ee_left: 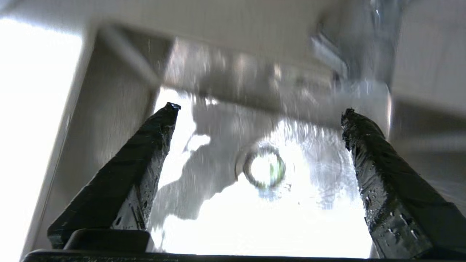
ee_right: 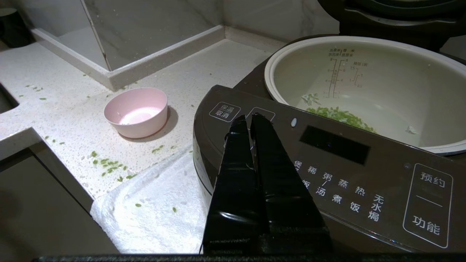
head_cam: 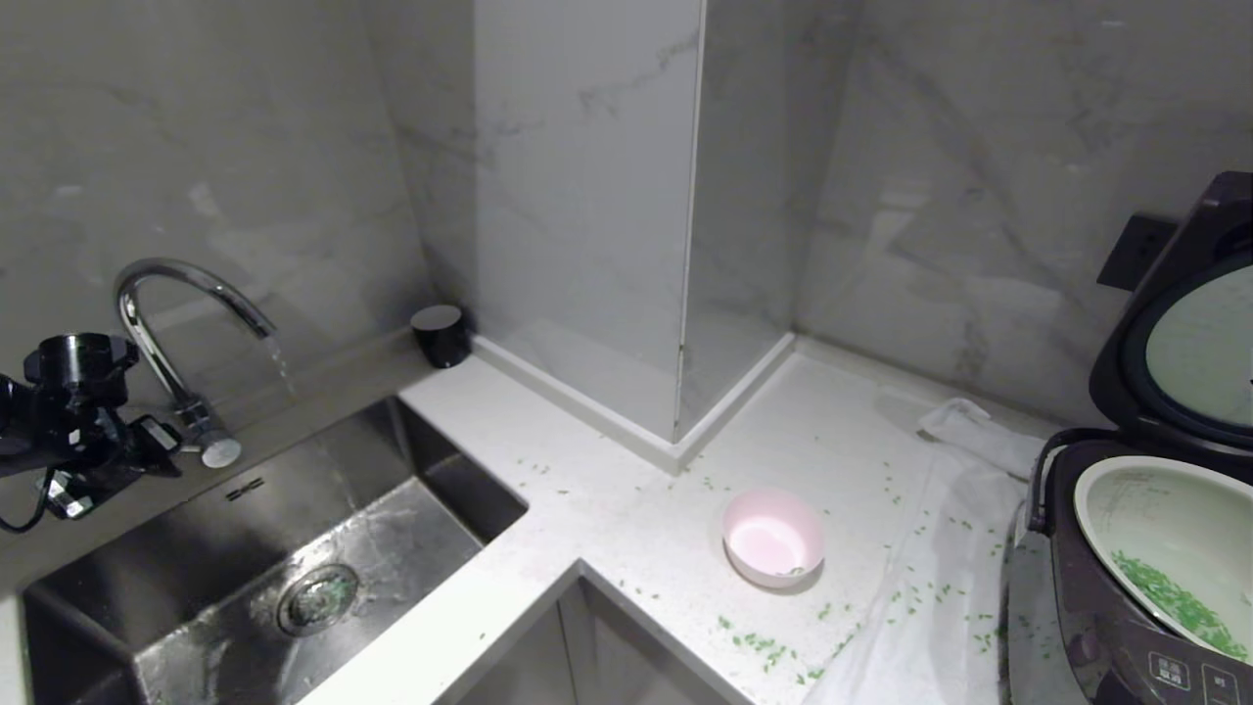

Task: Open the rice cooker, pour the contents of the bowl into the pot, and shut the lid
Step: Turn on the tap, then pick up the bowl on the table

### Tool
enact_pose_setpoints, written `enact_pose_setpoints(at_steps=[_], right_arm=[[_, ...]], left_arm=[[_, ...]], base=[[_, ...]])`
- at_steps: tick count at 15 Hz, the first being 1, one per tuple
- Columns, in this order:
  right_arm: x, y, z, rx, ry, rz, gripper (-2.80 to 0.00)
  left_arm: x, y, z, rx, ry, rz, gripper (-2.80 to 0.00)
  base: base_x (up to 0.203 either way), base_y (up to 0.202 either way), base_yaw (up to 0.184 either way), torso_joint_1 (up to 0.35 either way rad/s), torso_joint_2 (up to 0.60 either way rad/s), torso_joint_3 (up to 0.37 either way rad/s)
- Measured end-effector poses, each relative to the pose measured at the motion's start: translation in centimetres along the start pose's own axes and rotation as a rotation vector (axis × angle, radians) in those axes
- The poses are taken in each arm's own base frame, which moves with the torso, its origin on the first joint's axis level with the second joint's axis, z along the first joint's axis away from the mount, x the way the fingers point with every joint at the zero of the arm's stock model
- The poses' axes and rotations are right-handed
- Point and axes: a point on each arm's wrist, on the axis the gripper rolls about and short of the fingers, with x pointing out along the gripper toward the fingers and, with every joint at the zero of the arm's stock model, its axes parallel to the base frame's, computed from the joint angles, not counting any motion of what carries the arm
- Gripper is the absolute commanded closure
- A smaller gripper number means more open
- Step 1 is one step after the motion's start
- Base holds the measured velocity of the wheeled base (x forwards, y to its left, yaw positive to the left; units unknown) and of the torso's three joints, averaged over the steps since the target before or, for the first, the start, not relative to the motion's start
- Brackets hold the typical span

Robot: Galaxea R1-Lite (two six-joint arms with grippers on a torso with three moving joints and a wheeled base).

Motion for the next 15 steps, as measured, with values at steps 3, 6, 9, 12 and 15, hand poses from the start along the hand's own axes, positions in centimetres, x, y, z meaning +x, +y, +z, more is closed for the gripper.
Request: enact_pose_setpoints(at_steps=[3,6,9,12,15], right_arm=[[0.0,0.0,0.0,0.000,0.000,0.000,0.00],[0.0,0.0,0.0,0.001,0.000,0.000,0.00],[0.0,0.0,0.0,0.000,0.000,0.000,0.00],[0.0,0.0,0.0,0.000,0.000,0.000,0.00],[0.0,0.0,0.0,0.000,0.000,0.000,0.00]], left_arm=[[-3.6,0.4,-1.1,0.030,0.046,-0.070,-2.80],[-8.2,0.6,-3.0,0.080,0.111,-0.195,-2.80],[-12.9,-0.3,-6.2,0.176,0.180,-0.342,-2.80],[-16.9,-1.6,-8.9,0.275,0.224,-0.477,-2.80],[-20.8,-3.3,-11.9,0.397,0.282,-0.604,-2.80]], base=[[0.000,0.000,0.000,0.000,0.00,0.000],[0.000,0.000,0.000,0.000,0.00,0.000],[0.000,0.000,0.000,0.000,0.00,0.000],[0.000,0.000,0.000,0.000,0.00,0.000],[0.000,0.000,0.000,0.000,0.00,0.000]])
